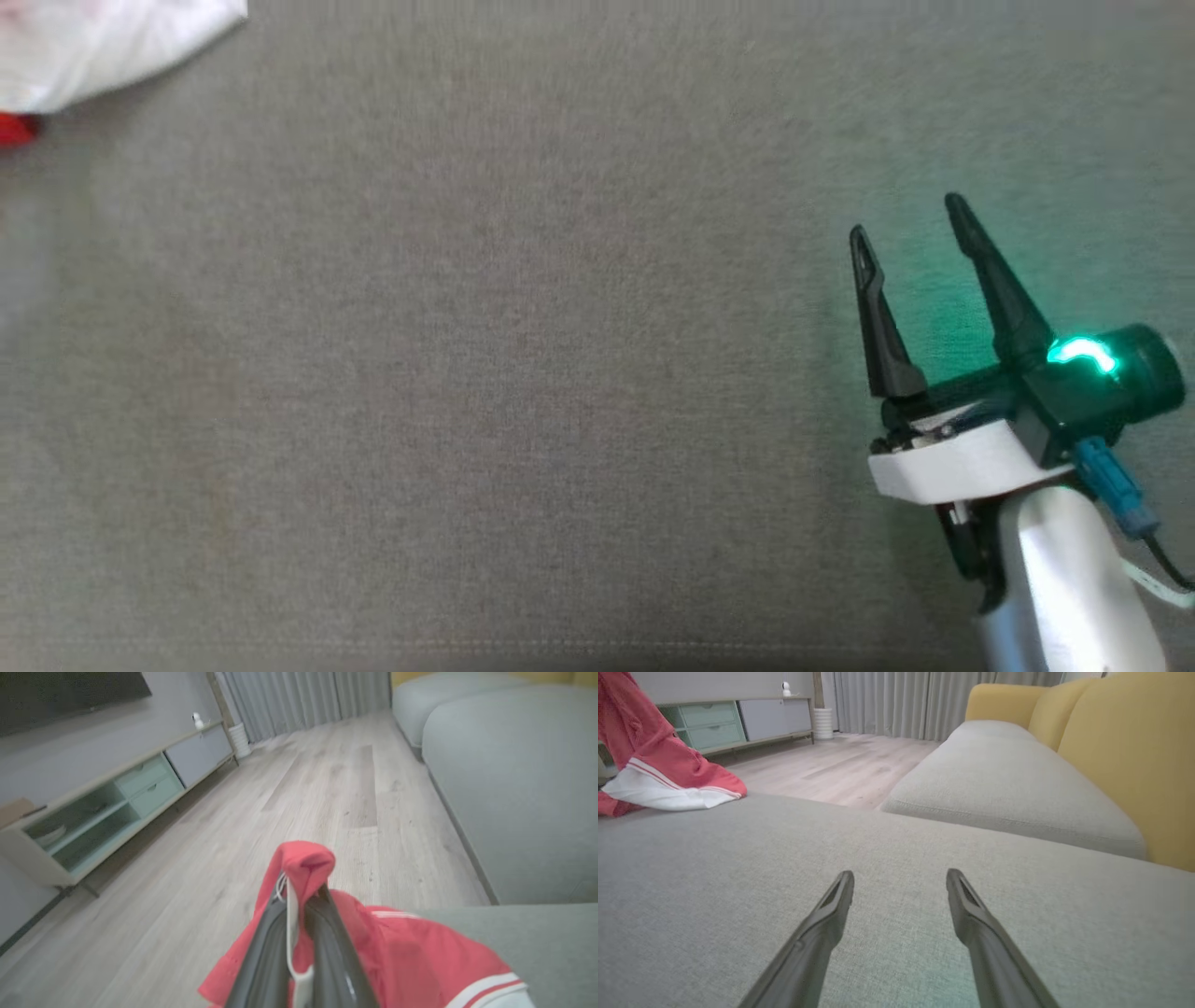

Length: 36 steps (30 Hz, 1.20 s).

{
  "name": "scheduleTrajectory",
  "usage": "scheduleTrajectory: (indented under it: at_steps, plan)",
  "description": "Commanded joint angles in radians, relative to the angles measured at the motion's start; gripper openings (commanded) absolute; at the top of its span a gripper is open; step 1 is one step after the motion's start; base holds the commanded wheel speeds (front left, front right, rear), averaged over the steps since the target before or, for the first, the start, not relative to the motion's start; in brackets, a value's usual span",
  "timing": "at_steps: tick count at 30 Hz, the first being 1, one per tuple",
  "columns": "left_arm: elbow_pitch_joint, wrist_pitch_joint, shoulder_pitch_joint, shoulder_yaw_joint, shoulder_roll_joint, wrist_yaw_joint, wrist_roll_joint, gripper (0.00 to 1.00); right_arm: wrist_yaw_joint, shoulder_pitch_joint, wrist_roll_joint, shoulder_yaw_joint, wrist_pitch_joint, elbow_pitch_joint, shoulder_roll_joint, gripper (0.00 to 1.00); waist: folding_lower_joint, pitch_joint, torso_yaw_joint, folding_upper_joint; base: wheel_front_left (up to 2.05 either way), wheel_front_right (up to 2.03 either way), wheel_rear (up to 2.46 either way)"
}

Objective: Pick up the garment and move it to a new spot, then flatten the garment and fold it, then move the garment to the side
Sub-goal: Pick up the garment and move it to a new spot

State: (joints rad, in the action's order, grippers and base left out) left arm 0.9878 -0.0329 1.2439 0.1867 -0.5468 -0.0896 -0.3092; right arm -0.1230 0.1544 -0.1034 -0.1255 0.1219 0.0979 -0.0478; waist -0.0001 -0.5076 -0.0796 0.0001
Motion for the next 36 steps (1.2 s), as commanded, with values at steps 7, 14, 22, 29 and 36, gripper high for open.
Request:
scheduleTrajectory:
  at_steps: [7, 14, 22, 29, 36]
  plan:
    - [-0.162, -0.035, 0.068, 0.127, -0.006, -0.037, 0.034, 0.0, -0.008, -0.041, 0.082, -0.02, 0.054, -0.086, -0.002, 1.0, 0.0001, 0.293, 0.072, -0.0001, 0.0, 0.0, 0.0]
    - [-0.317, -0.123, 0.029, 0.263, 0.11, -0.041, -0.049, 0.0, -0.008, -0.092, 0.132, -0.013, 0.081, -0.16, -0.002, 1.0, 0.0001, 0.476, 0.151, -0.0001, 0.0, 0.0, 0.0]
    - [-0.494, -0.211, -0.011, 0.318, 0.233, -0.039, -0.194, 0.0, -0.008, -0.116, 0.158, 0.001, 0.093, -0.183, -0.002, 1.0, 0.0001, 0.523, 0.21, -0.0001, 0.0, 0.0, 0.0]
    - [-0.546, -0.199, -0.184, 0.308, 0.261, 0.013, -0.253, 0.0, -0.008, -0.108, 0.169, 0.002, 0.104, -0.19, -0.002, 1.0, 0.0001, 0.477, 0.232, -0.0001, 0.0, 0.0, 0.0]
    - [-0.436, -0.108, -0.417, 0.243, 0.224, 0.089, -0.307, 0.0, -0.008, -0.073, 0.169, 0.0, 0.114, -0.187, -0.002, 1.0, 0.0001, 0.368, 0.248, -0.0001, 0.0, 0.0, 0.0]
